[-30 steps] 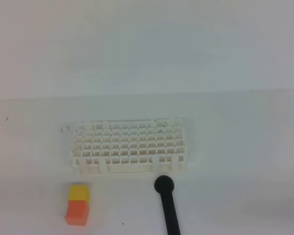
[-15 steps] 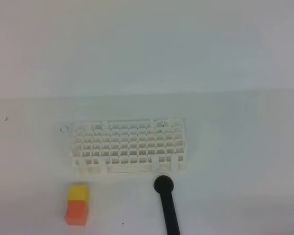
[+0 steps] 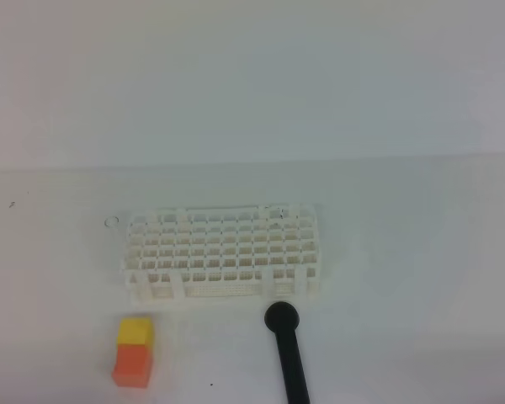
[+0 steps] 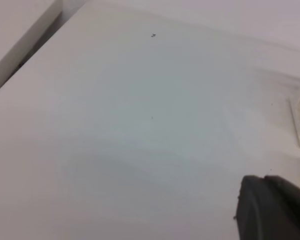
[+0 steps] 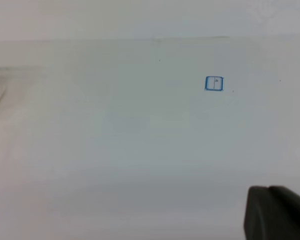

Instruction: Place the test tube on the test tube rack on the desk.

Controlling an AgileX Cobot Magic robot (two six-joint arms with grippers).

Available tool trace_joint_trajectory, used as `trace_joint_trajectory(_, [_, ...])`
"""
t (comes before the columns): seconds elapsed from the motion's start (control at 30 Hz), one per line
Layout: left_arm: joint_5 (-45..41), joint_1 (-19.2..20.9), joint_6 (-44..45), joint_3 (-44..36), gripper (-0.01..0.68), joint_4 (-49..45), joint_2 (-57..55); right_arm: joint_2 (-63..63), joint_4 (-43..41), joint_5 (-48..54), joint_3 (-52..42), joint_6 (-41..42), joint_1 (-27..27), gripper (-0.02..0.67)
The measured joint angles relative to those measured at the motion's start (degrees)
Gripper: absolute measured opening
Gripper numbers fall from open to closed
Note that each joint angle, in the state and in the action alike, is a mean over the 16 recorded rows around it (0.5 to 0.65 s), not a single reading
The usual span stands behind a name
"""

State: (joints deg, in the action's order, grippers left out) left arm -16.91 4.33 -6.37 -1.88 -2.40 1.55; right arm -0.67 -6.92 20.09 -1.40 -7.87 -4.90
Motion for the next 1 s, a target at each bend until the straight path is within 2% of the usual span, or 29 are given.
trace_joint_trajectory(0.17, [-3.10,-4.21,0.07,0.04,-0.001,0.03,0.04,0.00,0.00,0.00,0.00,0.04,0.00,-0.001])
trace_joint_trajectory(0.37, [-2.76,-10.07,0.25,0.04,-0.001,0.03,0.10,0.00,0.00,0.00,0.00,0.06,0.00,-0.001])
trace_joint_trajectory(0.5, [-2.57,-12.54,0.44,0.04,-0.001,0.00,0.10,0.00,0.00,0.00,0.00,0.06,0.00,-0.001])
trace_joint_trajectory(1.0, [-2.17,-12.88,0.47,0.04,-0.001,-0.21,0.10,0.00,0.00,0.00,0.00,0.06,0.00,-0.001])
